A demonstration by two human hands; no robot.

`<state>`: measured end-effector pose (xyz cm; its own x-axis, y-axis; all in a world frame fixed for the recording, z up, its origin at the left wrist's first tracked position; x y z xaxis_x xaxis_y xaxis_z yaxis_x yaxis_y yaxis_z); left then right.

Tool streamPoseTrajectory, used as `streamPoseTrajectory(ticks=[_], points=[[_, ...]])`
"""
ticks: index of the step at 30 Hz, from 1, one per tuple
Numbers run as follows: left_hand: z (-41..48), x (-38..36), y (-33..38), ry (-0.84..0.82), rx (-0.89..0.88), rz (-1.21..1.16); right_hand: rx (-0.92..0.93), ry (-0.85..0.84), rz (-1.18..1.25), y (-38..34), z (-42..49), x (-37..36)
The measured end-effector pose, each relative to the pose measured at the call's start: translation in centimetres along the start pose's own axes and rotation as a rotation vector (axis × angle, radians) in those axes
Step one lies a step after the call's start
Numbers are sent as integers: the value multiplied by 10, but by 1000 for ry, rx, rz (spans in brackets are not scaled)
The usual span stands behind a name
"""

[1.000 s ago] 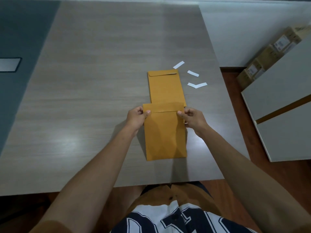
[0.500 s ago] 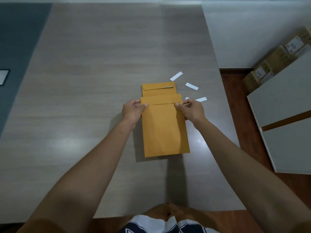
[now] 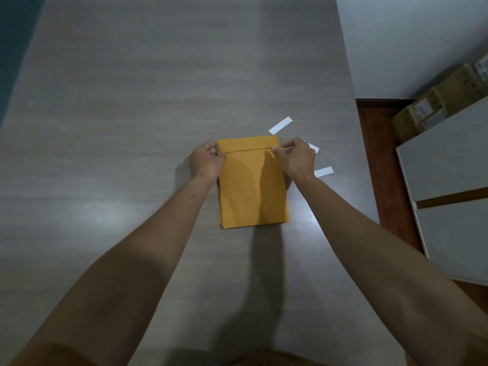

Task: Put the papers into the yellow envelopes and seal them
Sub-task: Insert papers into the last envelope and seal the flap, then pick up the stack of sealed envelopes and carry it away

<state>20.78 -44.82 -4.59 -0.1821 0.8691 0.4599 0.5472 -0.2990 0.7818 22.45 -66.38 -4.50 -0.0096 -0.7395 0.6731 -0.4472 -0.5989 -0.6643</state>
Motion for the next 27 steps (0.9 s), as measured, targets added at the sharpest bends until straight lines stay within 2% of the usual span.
streamPoseTrajectory(ticks=[5, 18, 23, 27], points=[[5, -5, -3, 32, -22, 142, 4, 3, -82, -1, 7, -10], [-3, -8, -12, -14, 127, 46, -81, -125, -130, 8, -6, -24], [-19, -3, -24, -42, 208, -82, -97, -120, -86, 9, -27, -23], [-33, 5, -30, -56, 196, -201, -129, -115, -17, 7, -51, -19]])
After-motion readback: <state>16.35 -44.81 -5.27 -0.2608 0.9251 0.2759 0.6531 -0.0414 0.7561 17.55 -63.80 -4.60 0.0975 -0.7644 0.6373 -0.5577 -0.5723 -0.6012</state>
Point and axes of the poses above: each hand's wrist, its own z-axis towards the middle knuckle, its own x-axis out of the back of the hand, y = z × x, the point moved 2 cm from there along z, towards the middle knuckle, and after that the axes turned 3 degrees about -z, right-handed, at the moved point
